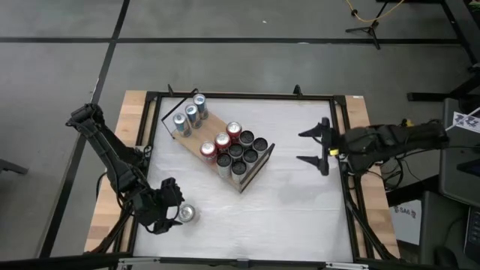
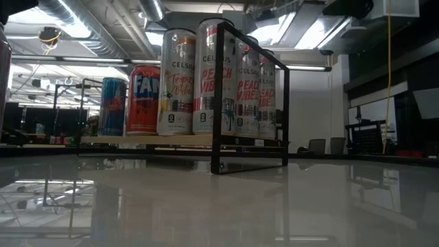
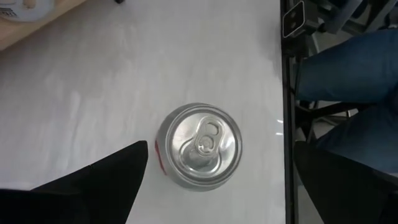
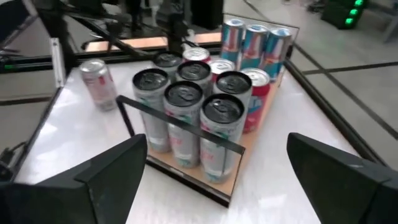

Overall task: Place canned beverage on shelf
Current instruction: Put the red-silver soda can on the shelf

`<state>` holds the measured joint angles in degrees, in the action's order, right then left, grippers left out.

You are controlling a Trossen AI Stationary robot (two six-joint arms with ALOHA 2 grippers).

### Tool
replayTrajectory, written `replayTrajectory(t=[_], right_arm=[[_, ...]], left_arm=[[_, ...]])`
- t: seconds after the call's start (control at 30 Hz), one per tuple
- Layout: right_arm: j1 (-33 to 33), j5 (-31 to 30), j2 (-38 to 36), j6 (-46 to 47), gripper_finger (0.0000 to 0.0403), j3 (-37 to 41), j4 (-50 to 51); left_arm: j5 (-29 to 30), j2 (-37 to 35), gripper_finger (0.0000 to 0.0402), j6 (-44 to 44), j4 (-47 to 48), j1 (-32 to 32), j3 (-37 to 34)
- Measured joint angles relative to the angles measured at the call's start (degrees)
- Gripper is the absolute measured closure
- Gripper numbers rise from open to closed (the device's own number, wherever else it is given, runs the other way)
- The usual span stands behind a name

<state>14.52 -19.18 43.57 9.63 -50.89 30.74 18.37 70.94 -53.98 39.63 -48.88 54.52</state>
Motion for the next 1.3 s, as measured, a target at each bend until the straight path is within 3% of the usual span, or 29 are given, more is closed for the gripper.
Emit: replayTrajectory(t=[0.23, 0.33, 0.63, 0.93, 1.07, 1.3], right_arm=[[-9.13, 10.78, -1.0, -3.91, 0.0022, 0.08, 0.75], [-11.15, 13.93, -3.3, -3.94, 0.0022, 4.35, -3.21], [-14.81, 14.32, -20.99, 1.34, 0.0022, 29.44, -22.44], [-16.95, 15.33, -42.31, 1.55, 0.0022, 37.66, -20.56], [-16.81, 14.76, -43.36, 1.94, 0.0022, 38.59, -16.7], [-16.8, 13.48, -43.4, 5.17, 0.0022, 43.61, -20.55]], left_arm=[[0.65, 0.0, 0.0005, 0.02, 0.02, 0.0, 0.0], [0.65, 0.0, 0.0005, 0.02, 0.01, 0.0, 0.0], [0.68, 0.0, 0.0005, 0.02, -0.01, 0.0, 0.0], [0.7, -0.02, 0.0005, -0.1, -0.02, 0.0, 0.0], [0.68, -0.02, 0.0005, -0.11, -0.05, 0.09, 0.0], [0.52, -0.07, 0.0005, -0.06, -0.28, 1.03, 0.0]])
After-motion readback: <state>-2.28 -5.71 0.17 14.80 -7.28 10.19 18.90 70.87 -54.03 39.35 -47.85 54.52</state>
